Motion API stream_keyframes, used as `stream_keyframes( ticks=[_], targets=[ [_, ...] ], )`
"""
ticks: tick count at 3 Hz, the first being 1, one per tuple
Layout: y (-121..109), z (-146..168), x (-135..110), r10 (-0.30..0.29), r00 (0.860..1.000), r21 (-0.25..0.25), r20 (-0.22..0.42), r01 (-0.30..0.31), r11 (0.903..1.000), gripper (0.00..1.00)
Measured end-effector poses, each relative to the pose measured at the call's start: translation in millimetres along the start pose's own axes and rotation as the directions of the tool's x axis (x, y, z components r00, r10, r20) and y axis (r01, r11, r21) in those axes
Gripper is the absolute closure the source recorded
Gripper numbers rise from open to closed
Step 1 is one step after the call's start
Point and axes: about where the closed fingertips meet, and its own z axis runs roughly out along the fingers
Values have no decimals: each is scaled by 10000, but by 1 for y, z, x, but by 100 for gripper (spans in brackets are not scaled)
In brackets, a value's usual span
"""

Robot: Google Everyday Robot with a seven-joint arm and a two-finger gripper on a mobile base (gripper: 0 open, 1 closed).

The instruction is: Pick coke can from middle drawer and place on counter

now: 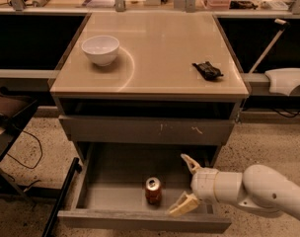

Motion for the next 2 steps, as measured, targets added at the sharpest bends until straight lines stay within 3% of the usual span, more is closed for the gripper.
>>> stream_keyframes(
  ticks=[1,2],
  targets=[
    [-21,0,4,13,9999,783,-156,-1,9969,0],
    [-21,0,4,14,9999,785,-156,-1,9969,0]
  ],
)
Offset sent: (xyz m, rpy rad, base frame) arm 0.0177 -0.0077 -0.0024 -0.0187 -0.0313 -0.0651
